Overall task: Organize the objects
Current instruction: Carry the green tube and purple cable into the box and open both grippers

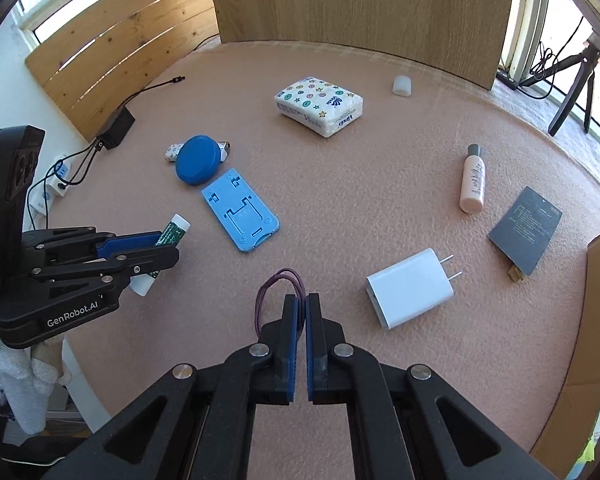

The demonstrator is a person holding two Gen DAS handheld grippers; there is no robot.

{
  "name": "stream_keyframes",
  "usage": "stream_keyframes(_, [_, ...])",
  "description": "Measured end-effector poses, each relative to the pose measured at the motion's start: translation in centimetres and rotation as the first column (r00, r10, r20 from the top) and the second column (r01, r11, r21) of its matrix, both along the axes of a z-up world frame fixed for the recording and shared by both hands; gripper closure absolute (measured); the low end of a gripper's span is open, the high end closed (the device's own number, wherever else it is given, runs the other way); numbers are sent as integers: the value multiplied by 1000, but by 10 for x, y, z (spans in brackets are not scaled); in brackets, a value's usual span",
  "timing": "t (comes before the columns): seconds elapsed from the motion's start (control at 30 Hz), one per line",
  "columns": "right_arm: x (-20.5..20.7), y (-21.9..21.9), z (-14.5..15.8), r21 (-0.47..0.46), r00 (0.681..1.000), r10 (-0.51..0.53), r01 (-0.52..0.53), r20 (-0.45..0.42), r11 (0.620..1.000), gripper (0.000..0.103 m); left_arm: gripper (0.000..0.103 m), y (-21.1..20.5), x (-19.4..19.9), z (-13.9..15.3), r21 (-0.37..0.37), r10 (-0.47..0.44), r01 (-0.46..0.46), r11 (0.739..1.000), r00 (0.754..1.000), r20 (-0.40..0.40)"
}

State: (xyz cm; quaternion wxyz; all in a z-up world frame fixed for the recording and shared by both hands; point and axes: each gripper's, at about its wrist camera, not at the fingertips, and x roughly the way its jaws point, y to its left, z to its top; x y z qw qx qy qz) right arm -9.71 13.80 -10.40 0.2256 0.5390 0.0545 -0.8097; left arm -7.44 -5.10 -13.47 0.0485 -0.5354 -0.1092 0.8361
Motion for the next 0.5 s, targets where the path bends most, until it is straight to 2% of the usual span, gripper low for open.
stream_keyframes(0.27, [10,44,43,-75,993,-93,88,-70,993,100,87,28,-4,33,25,-55,56,998,996,-63])
stream_keyframes(0.5, [28,102,72,-92,970,-206,195,-128,976,100,87,85,-17,61,42,-158,164,986,979,-128])
